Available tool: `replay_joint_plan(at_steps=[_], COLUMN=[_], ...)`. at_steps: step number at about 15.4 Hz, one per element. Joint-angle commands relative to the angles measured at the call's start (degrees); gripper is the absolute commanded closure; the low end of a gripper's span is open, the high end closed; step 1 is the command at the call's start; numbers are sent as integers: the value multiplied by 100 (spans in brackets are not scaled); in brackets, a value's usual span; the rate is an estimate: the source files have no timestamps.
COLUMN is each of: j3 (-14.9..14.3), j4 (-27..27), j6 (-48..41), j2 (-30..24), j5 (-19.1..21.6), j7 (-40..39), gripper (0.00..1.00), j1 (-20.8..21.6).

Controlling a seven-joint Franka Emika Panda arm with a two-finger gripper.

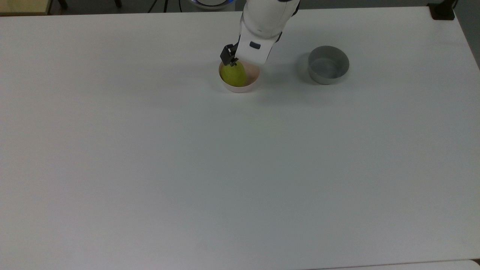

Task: Pick up a pear from the bowl
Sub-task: 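Lower the gripper around the pear and close on it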

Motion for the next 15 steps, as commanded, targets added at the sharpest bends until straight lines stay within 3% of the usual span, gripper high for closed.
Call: replay_joint_plan(at_steps=[1,11,15], j3=[72,72,81], j4=[-526,-702,-711], j6=[635,812,794], j2=[23,419,410], j5=[-235,-464,-473], j7=[-161,-161,-161], gripper=[0,4,22], j1=[-75,-31,-13])
